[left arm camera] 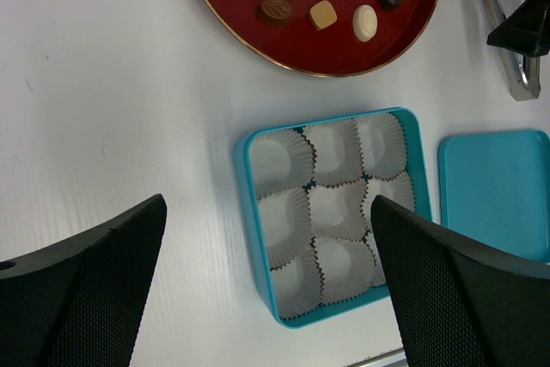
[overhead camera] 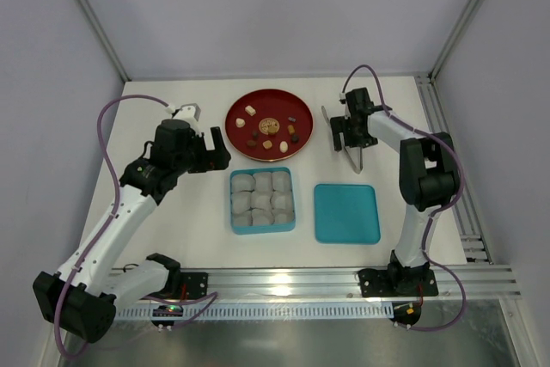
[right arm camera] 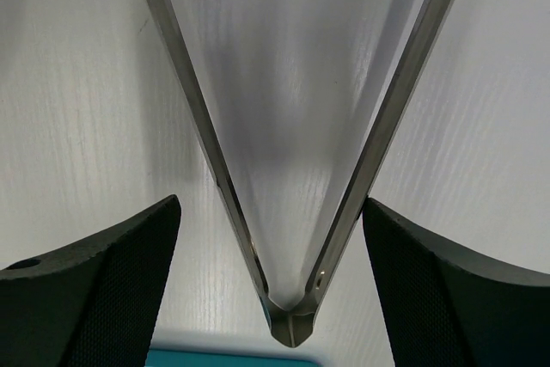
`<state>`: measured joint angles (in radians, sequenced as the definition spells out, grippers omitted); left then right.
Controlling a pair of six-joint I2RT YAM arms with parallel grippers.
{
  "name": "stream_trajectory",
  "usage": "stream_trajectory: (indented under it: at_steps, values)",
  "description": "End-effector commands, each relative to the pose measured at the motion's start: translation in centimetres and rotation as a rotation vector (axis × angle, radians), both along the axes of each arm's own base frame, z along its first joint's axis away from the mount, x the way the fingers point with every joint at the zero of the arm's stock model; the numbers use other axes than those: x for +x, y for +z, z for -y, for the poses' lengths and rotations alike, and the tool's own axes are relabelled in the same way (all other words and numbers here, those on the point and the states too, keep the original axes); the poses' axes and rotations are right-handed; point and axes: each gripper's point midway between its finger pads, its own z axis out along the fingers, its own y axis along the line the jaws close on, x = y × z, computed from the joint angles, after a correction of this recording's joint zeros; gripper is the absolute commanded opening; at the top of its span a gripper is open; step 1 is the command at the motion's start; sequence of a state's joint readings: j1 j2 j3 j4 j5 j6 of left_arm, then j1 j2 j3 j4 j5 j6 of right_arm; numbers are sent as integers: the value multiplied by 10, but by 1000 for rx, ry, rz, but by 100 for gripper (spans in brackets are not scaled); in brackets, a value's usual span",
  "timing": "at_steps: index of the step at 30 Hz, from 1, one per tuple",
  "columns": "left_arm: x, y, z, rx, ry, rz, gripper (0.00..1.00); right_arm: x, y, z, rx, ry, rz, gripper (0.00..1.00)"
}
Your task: Pack the chocolate
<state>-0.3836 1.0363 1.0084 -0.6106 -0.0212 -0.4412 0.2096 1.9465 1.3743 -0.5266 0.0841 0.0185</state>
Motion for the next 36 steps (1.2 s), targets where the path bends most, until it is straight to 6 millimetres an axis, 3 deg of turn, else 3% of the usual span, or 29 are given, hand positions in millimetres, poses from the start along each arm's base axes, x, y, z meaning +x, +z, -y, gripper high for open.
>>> stream_trajectory:
  at_steps: [1,36]
  values:
    - [3,10,1,-27,0,43,100,-2,4,-1,18,-36,-6,86]
    - [5,7,-1,-16,9,35,100,-6,-20,5,-49,-101,-38,66]
